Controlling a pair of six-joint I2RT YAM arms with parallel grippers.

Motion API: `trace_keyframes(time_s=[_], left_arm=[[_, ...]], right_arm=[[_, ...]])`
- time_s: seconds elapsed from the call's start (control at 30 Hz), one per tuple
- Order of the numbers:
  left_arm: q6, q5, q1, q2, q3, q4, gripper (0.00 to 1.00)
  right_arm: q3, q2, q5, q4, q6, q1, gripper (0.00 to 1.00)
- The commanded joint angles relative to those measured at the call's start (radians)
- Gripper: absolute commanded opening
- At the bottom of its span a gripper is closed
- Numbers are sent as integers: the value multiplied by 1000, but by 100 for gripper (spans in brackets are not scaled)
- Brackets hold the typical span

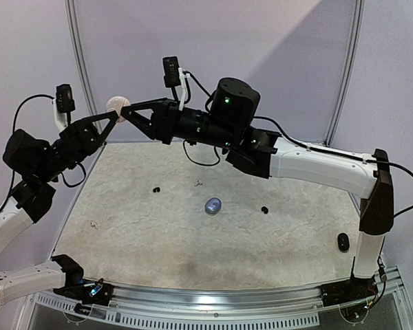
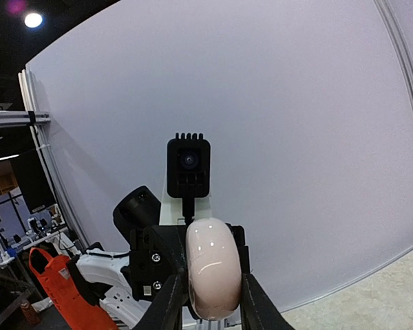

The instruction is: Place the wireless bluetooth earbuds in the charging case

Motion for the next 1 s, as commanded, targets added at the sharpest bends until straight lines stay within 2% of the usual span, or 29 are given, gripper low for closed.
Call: trace_keyframes(time_s=[0.0, 0.1, 0.17, 0.27, 0.4, 0.43, 0.5, 0.57, 0.63, 0.8, 0.9, 0.97], left_arm=[[5, -7, -12, 3, -20, 25, 0], [5, -9, -12, 3, -18, 26, 0], [5, -9, -12, 3, -16, 27, 0], [6, -10, -12, 0, -18, 22, 0], [25, -19, -12, -14, -28, -26, 0], [41, -26, -11, -22, -28, -56, 8], [101, -27, -7, -41, -22, -129, 47], [210, -5, 0, -61, -7, -211, 81], [374, 7, 2, -86, 18, -330, 90], [870, 84, 3, -97, 129, -767, 94], [1160, 160, 3, -50, 223, -1071, 90], [1316, 193, 3, -5, 289, -1245, 83]], right_arm=[[58, 37, -31, -19, 3, 5, 28], [107, 63, -68, -63, -6, 5, 24], [127, 79, -97, -67, -4, 4, 17], [123, 82, -106, -51, -2, 5, 0], [107, 57, -106, -96, -45, 4, 0], [96, 48, -101, -119, -61, 4, 0], [64, 21, -85, -173, -109, 5, 0], [17, -23, -53, -247, -158, 2, 0], [-4, -65, -13, -349, -228, 2, 0], [-3, -164, 95, -678, -393, 3, 0], [41, -187, 147, -872, -504, 18, 0], [92, -179, 204, -1008, -634, 47, 0]])
